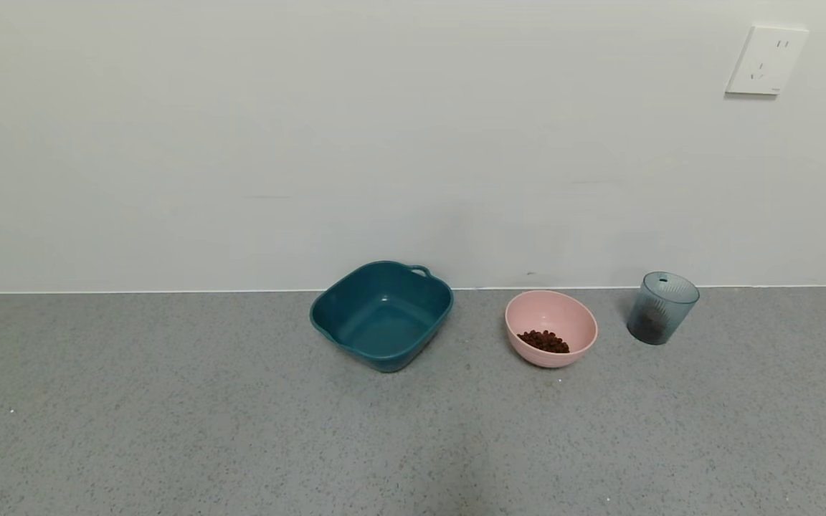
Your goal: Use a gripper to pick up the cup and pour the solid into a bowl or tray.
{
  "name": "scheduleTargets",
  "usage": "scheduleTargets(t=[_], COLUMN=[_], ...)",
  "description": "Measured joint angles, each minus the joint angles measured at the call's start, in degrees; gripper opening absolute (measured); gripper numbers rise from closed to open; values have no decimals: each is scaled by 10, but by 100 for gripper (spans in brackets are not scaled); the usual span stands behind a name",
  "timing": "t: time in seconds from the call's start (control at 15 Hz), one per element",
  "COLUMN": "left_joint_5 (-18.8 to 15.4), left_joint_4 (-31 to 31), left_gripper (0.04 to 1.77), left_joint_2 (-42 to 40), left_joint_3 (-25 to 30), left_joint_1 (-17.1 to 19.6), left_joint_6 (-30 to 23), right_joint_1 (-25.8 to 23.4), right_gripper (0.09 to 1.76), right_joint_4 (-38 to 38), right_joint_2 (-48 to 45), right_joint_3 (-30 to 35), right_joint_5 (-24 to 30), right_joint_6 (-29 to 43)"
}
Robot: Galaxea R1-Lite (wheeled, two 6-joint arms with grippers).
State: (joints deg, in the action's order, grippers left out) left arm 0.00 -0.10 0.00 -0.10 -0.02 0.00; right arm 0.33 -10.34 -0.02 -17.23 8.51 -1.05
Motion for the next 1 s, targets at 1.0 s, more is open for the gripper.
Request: scheduleTargets(t=[1.0], left_joint_5=[0], left_joint_4=[0], left_gripper=[175], left_joint_2=[0], left_joint_3=[0], left_joint_1=[0], left_joint_6=[0], right_joint_1=[0], right_gripper=[170], right_joint_4=[100], right_joint_2=[0], right_joint_3=[172], right_joint_5=[-73], right_joint_6=[-8])
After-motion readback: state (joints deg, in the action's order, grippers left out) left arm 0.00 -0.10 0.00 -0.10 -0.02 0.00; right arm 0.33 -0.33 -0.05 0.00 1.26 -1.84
